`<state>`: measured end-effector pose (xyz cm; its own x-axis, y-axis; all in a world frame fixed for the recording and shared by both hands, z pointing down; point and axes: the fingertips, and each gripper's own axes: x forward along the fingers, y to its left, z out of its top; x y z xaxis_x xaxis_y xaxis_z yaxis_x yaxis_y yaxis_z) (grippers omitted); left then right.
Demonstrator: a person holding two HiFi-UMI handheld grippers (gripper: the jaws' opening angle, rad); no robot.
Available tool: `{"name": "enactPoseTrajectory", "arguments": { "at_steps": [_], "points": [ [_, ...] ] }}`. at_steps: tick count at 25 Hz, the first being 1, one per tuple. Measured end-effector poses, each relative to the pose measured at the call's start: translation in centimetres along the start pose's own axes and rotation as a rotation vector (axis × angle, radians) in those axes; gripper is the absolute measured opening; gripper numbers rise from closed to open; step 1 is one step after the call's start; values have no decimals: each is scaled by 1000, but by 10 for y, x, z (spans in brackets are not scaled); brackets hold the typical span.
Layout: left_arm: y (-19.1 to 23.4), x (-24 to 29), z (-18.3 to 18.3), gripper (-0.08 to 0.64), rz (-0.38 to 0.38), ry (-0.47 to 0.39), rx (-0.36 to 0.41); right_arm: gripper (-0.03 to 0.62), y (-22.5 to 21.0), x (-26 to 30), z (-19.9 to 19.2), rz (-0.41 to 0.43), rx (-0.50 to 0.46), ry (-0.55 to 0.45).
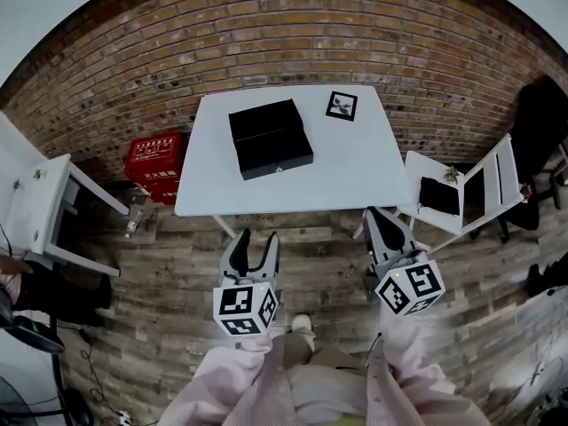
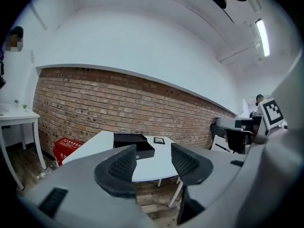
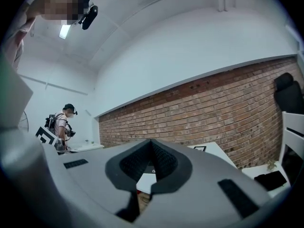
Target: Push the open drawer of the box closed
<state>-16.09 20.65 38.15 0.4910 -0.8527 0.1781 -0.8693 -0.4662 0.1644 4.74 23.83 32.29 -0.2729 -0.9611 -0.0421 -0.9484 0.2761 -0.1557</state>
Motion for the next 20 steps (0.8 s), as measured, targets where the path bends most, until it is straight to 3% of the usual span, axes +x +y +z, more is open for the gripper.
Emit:
{"name": "enactPoseTrajectory", "arguments": {
  "at_steps": [11,20],
  "points": [
    [25,49,-7,232,-9,45,-26,3,-13,46,-18,-19,-10,47],
    [36,98,-20,238,27,88,-63,3,-44,95,-33,-9,2,68]
  ]
}}
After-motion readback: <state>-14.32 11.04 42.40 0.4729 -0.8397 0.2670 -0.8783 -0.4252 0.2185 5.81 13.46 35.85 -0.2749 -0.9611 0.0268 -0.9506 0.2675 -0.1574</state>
